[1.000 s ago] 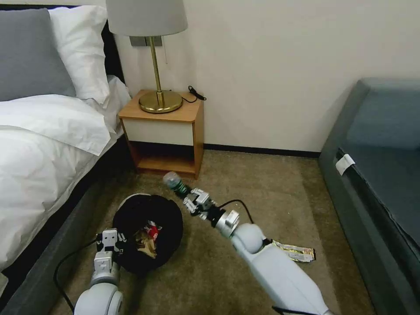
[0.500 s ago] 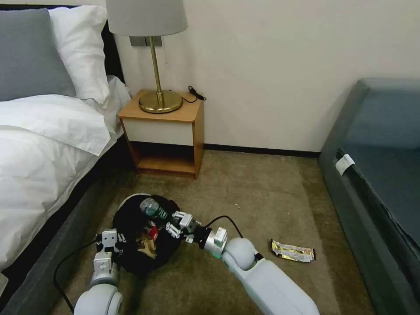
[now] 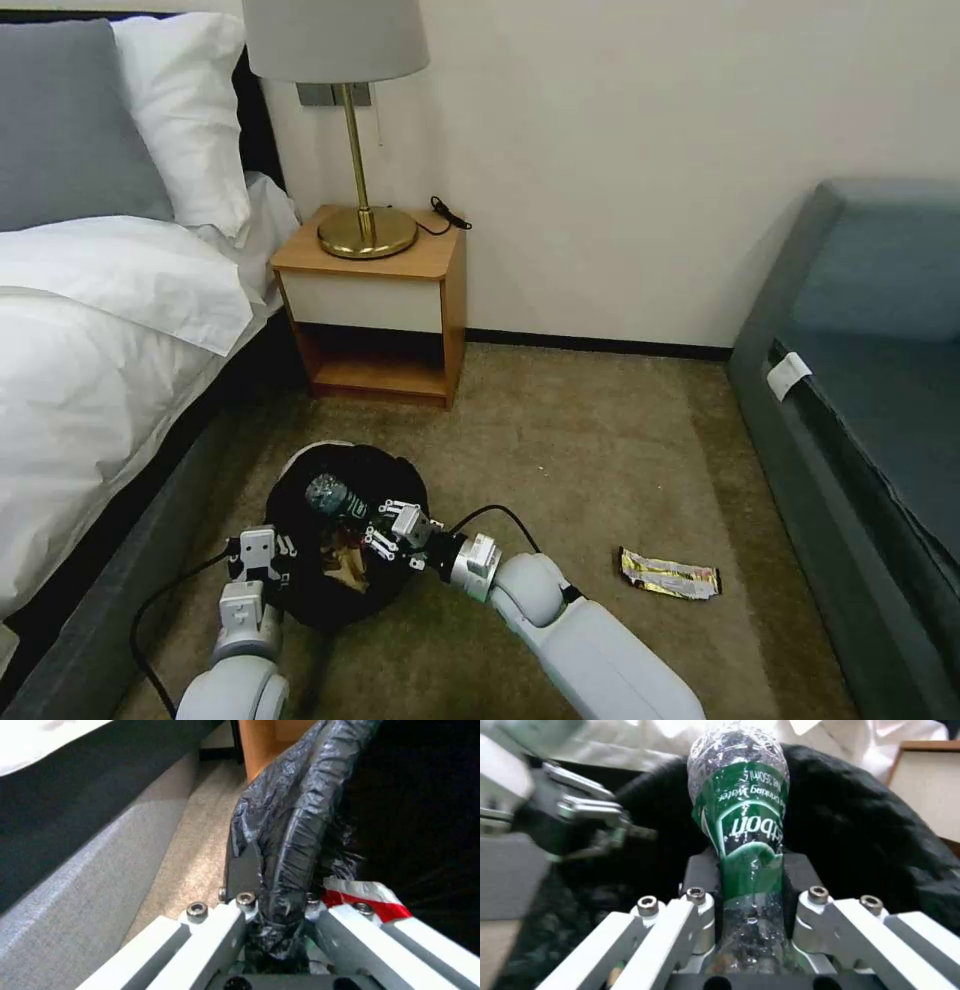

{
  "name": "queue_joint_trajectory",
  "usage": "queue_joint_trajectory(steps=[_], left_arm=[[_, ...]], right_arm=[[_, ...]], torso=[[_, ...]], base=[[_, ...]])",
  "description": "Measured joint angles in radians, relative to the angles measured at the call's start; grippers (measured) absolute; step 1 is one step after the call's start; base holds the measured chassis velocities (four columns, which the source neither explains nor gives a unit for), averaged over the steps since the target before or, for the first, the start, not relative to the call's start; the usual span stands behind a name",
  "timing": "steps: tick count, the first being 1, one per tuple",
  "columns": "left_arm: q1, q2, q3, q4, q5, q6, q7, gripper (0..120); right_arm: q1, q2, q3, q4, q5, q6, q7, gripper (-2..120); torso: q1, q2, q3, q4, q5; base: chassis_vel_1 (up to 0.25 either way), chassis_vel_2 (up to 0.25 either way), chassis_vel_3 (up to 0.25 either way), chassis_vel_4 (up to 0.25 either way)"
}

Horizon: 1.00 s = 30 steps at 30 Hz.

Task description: Pick up the trash bin, then pick up the garbage on the floor and place it into the trash bin.

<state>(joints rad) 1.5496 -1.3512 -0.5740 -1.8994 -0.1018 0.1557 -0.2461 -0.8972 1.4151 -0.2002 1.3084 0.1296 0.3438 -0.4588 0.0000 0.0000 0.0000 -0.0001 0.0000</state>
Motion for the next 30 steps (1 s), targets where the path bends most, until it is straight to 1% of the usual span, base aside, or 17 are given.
queue_joint_trajectory(steps=[3,5,7,8,9,11,12,15,16,18,19,21,22,24,25,27,30], left_arm=[[0.0,-0.004,0.002,0.0,-0.005,0.002,0.001,0],[-0.002,-0.01,0.007,0.001,-0.007,0.004,0.002,0],[-0.003,-0.012,0.009,0.002,-0.007,0.005,0.002,0],[-0.004,-0.014,0.01,0.003,-0.007,0.006,0.002,0],[-0.004,-0.014,0.01,0.003,-0.007,0.006,0.002,0],[-0.008,-0.016,0.01,0.003,-0.007,0.007,0.002,0],[-0.008,-0.016,0.01,0.003,-0.007,0.007,0.002,0],[-0.018,-0.013,0.005,0.011,-0.013,0.01,0.002,0],[-0.018,-0.013,0.005,0.011,-0.013,0.01,0.002,0],[-0.021,-0.012,0.004,0.013,-0.016,0.011,0.002,0],[-0.021,-0.012,0.004,0.013,-0.016,0.011,0.002,0],[-0.022,-0.011,0.004,0.013,-0.019,0.011,0.002,0],[-0.022,-0.011,0.004,0.013,-0.019,0.011,0.002,0],[-0.023,-0.011,0.006,0.014,-0.019,0.011,0.002,0],[-0.023,-0.011,0.006,0.014,-0.019,0.011,0.002,0],[-0.022,-0.012,0.006,0.016,-0.019,0.011,0.002,0],[-0.019,-0.013,0.006,0.019,-0.019,0.011,0.002,0]], right_arm=[[0.006,0.008,0.001,-0.027,-0.016,0.008,0.04,18],[0.006,0.012,0.003,-0.044,-0.025,0.014,0.057,28],[0.007,0.012,0.003,-0.05,-0.027,0.016,0.061,32],[0.008,0.012,0.003,-0.054,-0.028,0.017,0.063,38],[0.008,0.012,0.003,-0.054,-0.028,0.017,0.063,38],[0.01,0.011,0.002,-0.059,-0.028,0.018,0.066,47],[0.01,0.011,0.002,-0.059,-0.028,0.018,0.066,47],[0.007,0.003,0.002,-0.055,-0.028,0.018,0.068,65],[0.007,0.003,0.002,-0.055,-0.028,0.018,0.068,65],[0.003,-0.004,0.003,-0.046,-0.028,0.018,0.069,74],[0.003,-0.004,0.003,-0.046,-0.028,0.018,0.069,74],[-0.001,-0.01,0.007,-0.04,-0.028,0.016,0.07,84],[-0.001,-0.01,0.007,-0.04,-0.028,0.016,0.07,84],[-0.005,-0.013,0.011,-0.039,-0.027,0.016,0.07,93],[-0.005,-0.013,0.011,-0.039,-0.027,0.016,0.07,93],[-0.009,-0.014,0.014,-0.039,-0.028,0.016,0.069,99],[-0.014,-0.016,0.016,-0.038,-0.031,0.016,0.067,100]], torso=[[0.0,0.0,0.0,0.0001,0.0],[0.0,0.0,0.0,0.0001,0.0],[0.0,0.0,0.0,0.0,0.0],[0.0,0.0,0.0,0.0001,0.0],[0.0,0.0,0.0,0.0001,0.0],[0.0,0.0,0.0,0.0001,0.0],[0.0,0.0,0.0,0.0001,0.0],[0.0,0.0,0.0,0.0001,0.0],[0.0,0.0,0.0,0.0001,0.0],[0.0,0.0,0.0,0.0001,0.0],[0.0,0.0,0.0,0.0001,0.0],[0.0,0.0,0.0,0.0,0.0],[0.0,0.0,0.0,0.0,0.0],[0.0,0.0,0.0,0.0,0.0],[0.0,0.0,0.0,0.0,0.0],[0.0,0.0,0.0,0.0,0.0],[0.0,0.0,0.0,0.0,0.0]], base=[[0.0,0.0,0.0,0.0],[0.0,0.0,0.0,0.0],[0.0,0.0,0.0,0.0],[0.0,0.0,0.0,0.0],[0.0,0.0,0.0,0.0],[0.0,0.0,0.0,0.0],[0.0,0.0,0.0,0.0],[0.0,0.0,0.0,0.0],[0.0,0.0,0.0,0.0],[0.0,0.0,0.0,0.0],[0.0,0.0,0.0,0.0],[0.0,0.0,0.0,0.0],[0.0,0.0,0.0,0.0],[0.0,0.0,0.0,0.0],[0.0,0.0,0.0,0.0],[0.0,0.0,0.0,0.0],[0.0,0.0,0.0,0.0]])
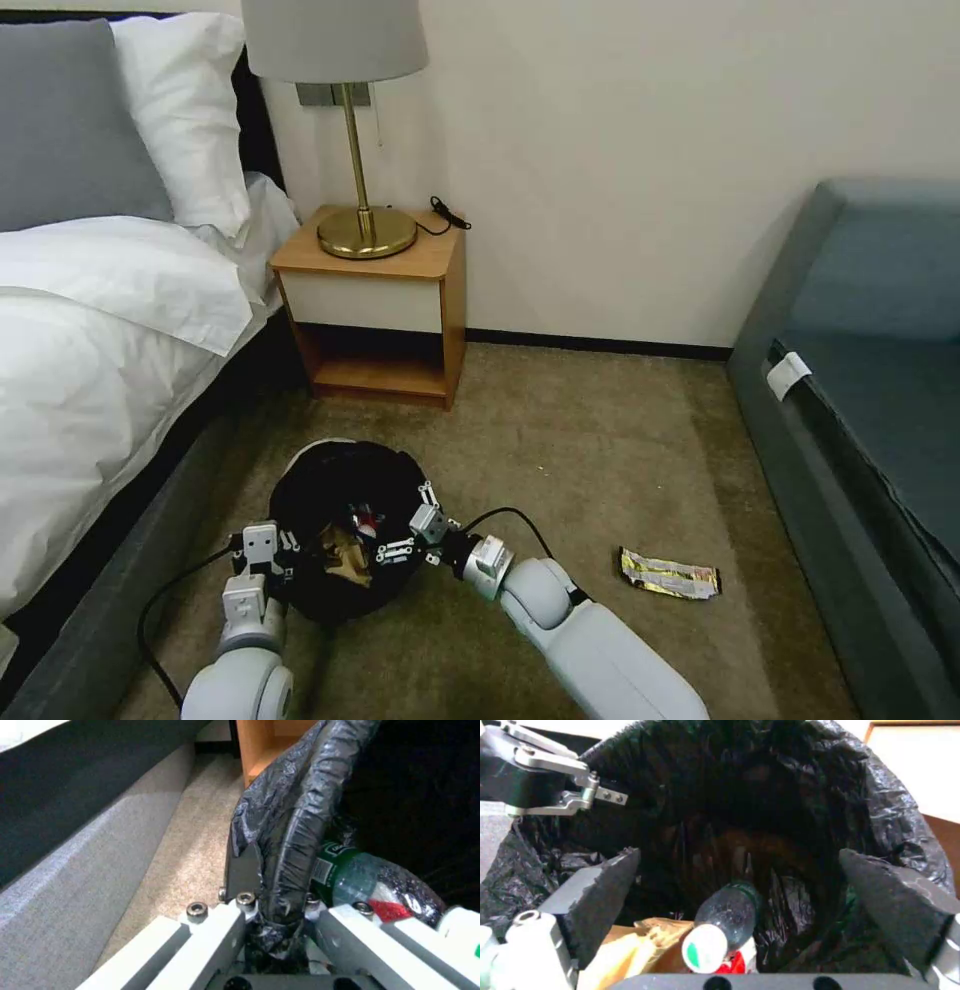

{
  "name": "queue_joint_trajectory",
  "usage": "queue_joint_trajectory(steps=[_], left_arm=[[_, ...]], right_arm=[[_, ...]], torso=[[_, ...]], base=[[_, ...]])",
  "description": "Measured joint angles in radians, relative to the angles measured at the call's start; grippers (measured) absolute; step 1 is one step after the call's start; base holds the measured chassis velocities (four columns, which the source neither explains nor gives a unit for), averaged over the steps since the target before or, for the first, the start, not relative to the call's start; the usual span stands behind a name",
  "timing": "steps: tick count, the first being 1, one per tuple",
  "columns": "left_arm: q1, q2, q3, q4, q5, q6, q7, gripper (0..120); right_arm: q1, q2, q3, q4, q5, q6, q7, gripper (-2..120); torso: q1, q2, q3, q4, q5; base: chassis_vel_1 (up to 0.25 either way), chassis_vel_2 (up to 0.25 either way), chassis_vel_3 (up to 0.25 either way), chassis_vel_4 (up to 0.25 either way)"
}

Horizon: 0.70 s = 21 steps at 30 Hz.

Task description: Pick up the trash bin, then pick up the garbage on the floor and place it into the trash bin.

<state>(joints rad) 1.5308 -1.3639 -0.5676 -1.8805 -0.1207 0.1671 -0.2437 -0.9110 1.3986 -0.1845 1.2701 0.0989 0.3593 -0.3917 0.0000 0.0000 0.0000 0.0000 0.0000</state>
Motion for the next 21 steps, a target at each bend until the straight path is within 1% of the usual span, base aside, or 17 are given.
queue_joint_trajectory(steps=[9,15,21], left_arm=[[0.007,0.002,-0.006,0.0,-0.002,-0.004,0.0,0],[0.005,0.004,-0.007,-0.001,-0.008,-0.005,0.0,0],[0.005,0.012,-0.007,-0.002,-0.013,-0.006,0.0,0]], right_arm=[[-0.019,-0.017,0.01,0.019,-0.005,0.0,-0.004,100],[-0.022,-0.045,0.022,0.065,0.012,-0.017,0.0,100],[-0.024,-0.069,0.048,0.079,0.022,-0.023,0.007,100]], torso=[[0.0,0.0,0.0,0.0,0.0001],[0.0,0.0,0.0,0.0001,0.0001],[0.0,0.0,0.0,0.0,0.0001]], base=[[0.0,0.0,0.0,0.0],[0.0,0.0,0.0,0.0],[0.0,0.0,0.0,0.0]])
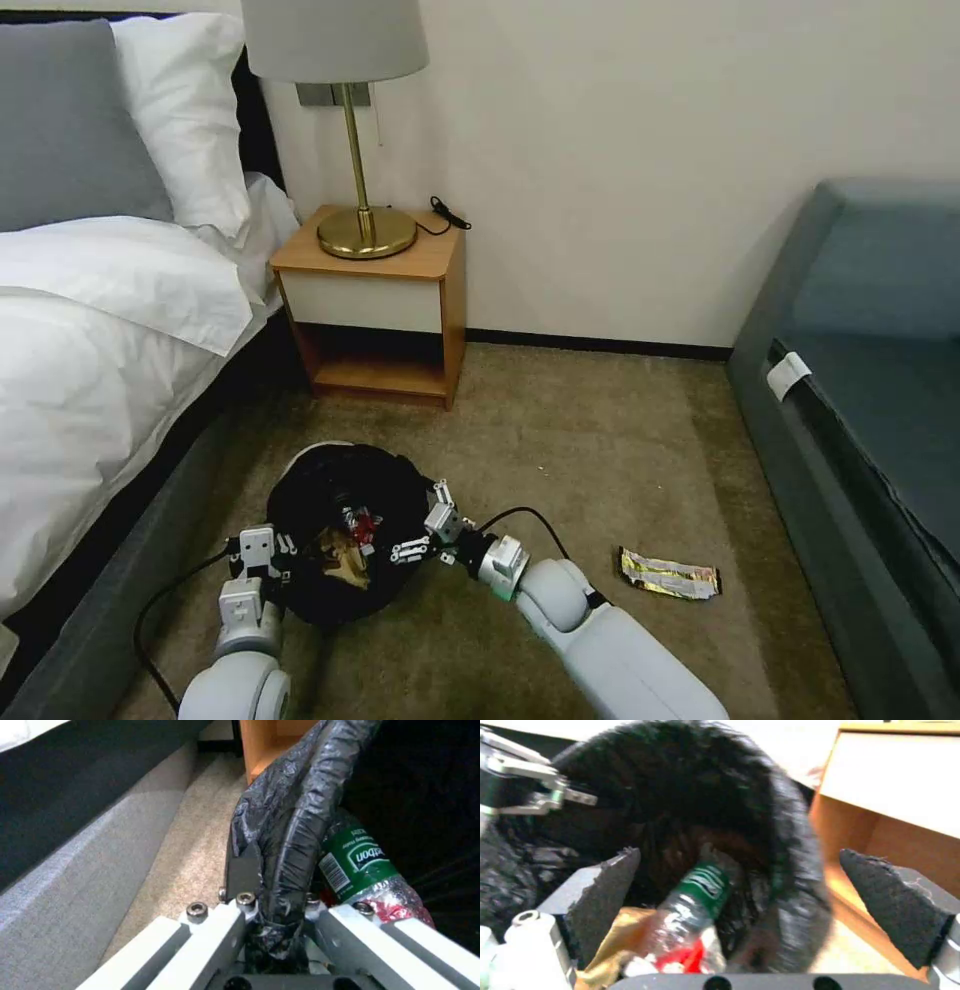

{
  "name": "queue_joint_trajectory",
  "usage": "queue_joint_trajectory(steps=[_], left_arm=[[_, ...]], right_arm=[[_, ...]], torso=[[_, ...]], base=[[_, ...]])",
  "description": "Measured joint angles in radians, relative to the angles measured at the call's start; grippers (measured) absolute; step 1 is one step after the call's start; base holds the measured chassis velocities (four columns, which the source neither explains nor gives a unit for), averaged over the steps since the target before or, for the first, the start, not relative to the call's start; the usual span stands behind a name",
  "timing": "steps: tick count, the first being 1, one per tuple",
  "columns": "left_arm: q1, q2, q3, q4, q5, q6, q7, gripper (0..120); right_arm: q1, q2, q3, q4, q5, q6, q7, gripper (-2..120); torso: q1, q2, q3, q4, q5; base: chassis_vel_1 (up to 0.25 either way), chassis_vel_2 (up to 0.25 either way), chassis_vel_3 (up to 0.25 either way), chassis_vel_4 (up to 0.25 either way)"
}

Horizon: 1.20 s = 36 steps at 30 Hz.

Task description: Pick up the trash bin, then pick up the garbage on the floor and place it into the trash bin.

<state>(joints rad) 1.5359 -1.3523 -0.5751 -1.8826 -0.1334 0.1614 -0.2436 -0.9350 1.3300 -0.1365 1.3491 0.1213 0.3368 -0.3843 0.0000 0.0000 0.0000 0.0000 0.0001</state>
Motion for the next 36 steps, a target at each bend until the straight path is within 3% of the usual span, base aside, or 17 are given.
queue_joint_trajectory(steps=[12,19,36], left_arm=[[0.007,0.01,-0.014,-0.009,-0.012,-0.001,0.0,0],[0.016,0.013,-0.015,-0.026,-0.026,0.0,-0.001,0],[0.02,0.016,-0.02,-0.016,-0.028,-0.006,0.011,0]], right_arm=[[-0.016,-0.048,0.121,-0.025,-0.012,0.023,-0.017,100],[-0.052,-0.093,0.195,-0.028,-0.068,-0.014,0.001,100],[-0.141,-0.286,0.313,-0.012,-0.175,-0.071,0.073,100]], torso=[[0.0,0.0,0.0,0.0,0.0001],[0.0,0.0,0.0,0.0,0.0],[0.0,0.0,0.0,0.0,0.0002]], base=[[0.0,0.0,0.0,0.0],[0.0,0.0,0.0,0.0],[0.0,0.0,0.0,0.0]])
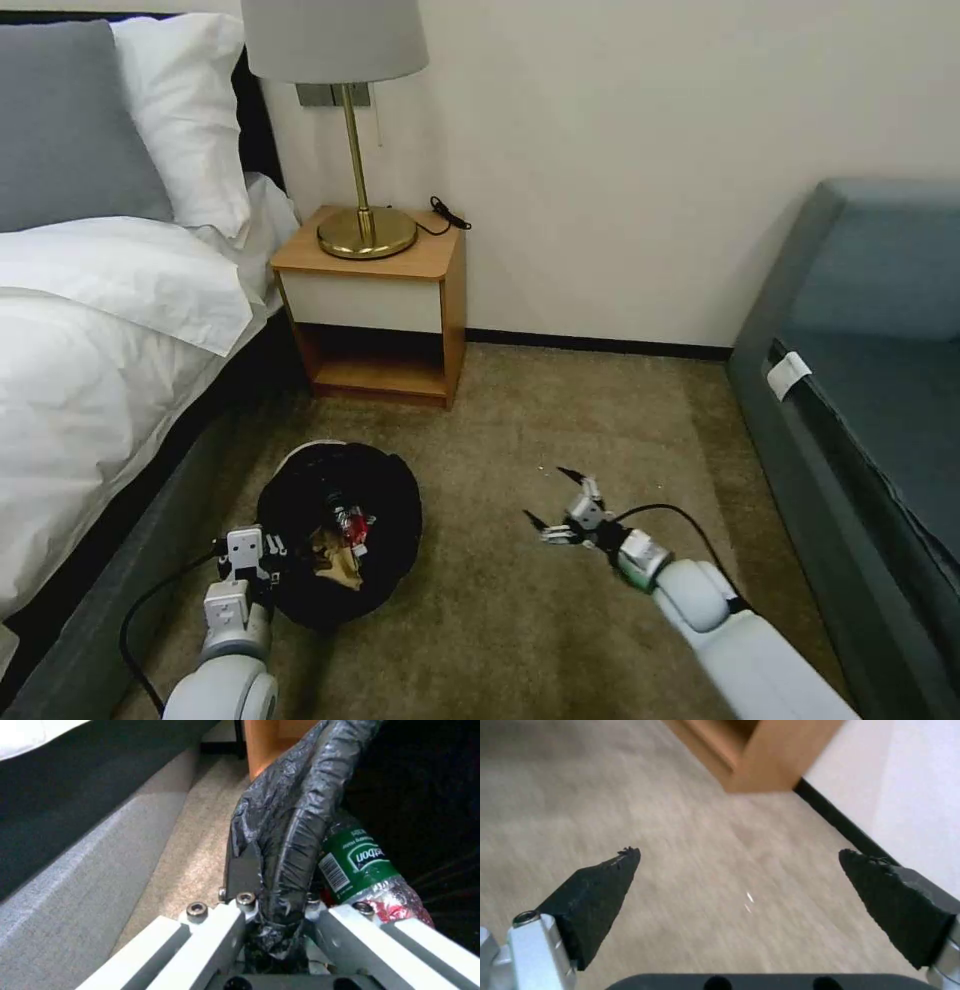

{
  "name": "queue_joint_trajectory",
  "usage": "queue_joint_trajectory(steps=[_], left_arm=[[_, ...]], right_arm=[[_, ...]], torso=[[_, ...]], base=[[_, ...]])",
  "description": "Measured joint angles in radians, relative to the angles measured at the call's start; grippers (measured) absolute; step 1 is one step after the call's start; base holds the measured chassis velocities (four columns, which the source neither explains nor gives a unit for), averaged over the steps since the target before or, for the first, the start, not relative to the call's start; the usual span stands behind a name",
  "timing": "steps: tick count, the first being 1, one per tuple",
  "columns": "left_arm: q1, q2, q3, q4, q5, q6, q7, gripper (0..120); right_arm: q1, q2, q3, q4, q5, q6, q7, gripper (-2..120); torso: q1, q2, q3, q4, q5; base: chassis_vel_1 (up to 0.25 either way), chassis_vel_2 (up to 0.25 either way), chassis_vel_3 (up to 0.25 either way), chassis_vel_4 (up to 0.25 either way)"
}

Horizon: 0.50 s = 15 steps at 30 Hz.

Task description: Pick up the trash bin, then pick up the garbage on the floor and place it into the trash bin.

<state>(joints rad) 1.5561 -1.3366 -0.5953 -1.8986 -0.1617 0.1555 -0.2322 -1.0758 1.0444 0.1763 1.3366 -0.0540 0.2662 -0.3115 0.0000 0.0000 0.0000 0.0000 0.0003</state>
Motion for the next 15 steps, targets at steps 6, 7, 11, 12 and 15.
queue_joint_trajectory(steps=[6,7,11,12,15], left_arm=[[0.005,0.001,-0.001,-0.006,0.003,-0.003,0.002,0],[0.005,0.001,-0.001,-0.006,0.003,-0.003,0.002,0],[0.016,0.001,-0.01,-0.013,0.008,-0.008,0.003,0],[0.018,0.002,-0.012,-0.013,0.008,-0.01,0.004,0],[0.024,0.003,-0.014,-0.013,0.009,-0.011,0.009,0]], right_arm=[[-0.065,-0.049,0.047,0.027,-0.03,-0.01,0.022,100],[-0.065,-0.049,0.047,0.027,-0.03,-0.01,0.022,100],[-0.13,-0.085,0.064,0.066,-0.031,-0.029,0.047,100],[-0.145,-0.092,0.071,0.068,-0.034,-0.029,0.05,100],[-0.185,-0.107,0.094,0.069,-0.045,-0.026,0.059,100]], torso=[[0.0,0.0,0.0,0.0,0.0],[0.0,0.0,0.0,0.0,0.0],[0.0,0.0,0.0,-0.0001,-0.0002],[0.0,0.0,0.0,0.0,-0.0001],[0.0,0.0,0.0,0.0001,-0.0001]], base=[[0.0,0.0,0.0,0.0],[0.0,0.0,0.0,0.0],[0.0,0.0,0.0,0.0],[0.0,0.0,0.0,0.0],[0.0,0.0,0.0,0.0]])
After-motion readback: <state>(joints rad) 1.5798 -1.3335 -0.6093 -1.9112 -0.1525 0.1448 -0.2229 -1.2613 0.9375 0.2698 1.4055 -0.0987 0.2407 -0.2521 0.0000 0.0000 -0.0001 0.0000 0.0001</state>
